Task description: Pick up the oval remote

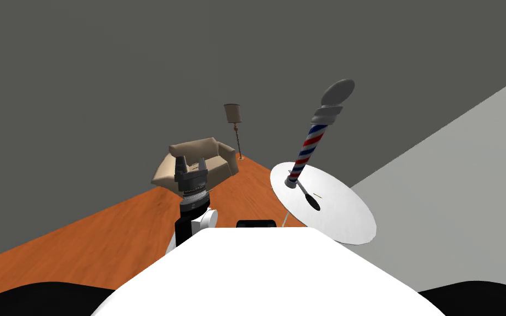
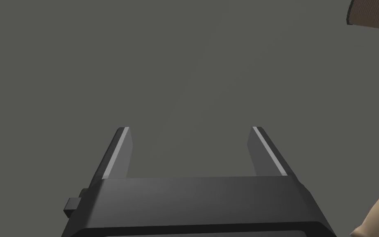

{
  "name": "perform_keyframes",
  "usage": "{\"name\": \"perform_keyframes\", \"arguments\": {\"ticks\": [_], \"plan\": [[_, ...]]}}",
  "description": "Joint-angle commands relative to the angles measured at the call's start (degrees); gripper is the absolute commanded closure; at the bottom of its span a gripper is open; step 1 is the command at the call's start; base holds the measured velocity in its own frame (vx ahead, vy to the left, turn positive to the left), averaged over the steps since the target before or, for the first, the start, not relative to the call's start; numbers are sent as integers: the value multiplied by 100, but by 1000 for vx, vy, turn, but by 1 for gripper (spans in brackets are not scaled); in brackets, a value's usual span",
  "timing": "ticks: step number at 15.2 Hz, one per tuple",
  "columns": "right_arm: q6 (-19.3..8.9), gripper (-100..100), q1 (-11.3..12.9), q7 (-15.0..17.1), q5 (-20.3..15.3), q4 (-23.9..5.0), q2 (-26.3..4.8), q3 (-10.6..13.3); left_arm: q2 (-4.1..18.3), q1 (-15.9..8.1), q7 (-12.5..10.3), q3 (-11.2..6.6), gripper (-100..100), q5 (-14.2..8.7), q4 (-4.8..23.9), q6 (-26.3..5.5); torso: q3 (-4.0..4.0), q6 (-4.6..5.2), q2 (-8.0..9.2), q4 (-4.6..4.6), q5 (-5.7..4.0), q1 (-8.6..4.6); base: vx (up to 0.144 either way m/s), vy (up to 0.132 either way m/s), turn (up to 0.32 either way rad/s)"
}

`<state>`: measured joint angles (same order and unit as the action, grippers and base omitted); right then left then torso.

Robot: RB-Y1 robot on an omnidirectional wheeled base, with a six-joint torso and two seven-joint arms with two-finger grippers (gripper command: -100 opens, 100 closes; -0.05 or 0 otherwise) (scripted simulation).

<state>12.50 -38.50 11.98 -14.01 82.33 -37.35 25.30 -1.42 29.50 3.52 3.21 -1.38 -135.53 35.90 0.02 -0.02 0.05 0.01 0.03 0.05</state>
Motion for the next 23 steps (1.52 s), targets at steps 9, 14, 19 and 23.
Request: {"name": "perform_keyframes", "arguments": {"ticks": [9,14,19,23], "plan": [[-167,-100,-132,232,-268,-1254,-607,623,0,0,0,0,0,0,0,0,-3,-1,-6,-1,-1,-3,21,21,276],[-247,-100,-155,327,-385,-1906,-833,885,1,0,0,0,0,0,0,0,-6,-4,-11,-2,-1,-12,37,2,376],[-284,-100,-157,372,-440,-2232,-935,1006,1,0,0,-1,0,0,0,0,-3,-1,-7,0,-2,-11,24,-7,122],[-355,-100,-138,457,-542,-2648,-1114,1227,1,1,0,-1,0,0,0,0,-5,4,-8,-1,-4,-16,32,-19,224]]}}
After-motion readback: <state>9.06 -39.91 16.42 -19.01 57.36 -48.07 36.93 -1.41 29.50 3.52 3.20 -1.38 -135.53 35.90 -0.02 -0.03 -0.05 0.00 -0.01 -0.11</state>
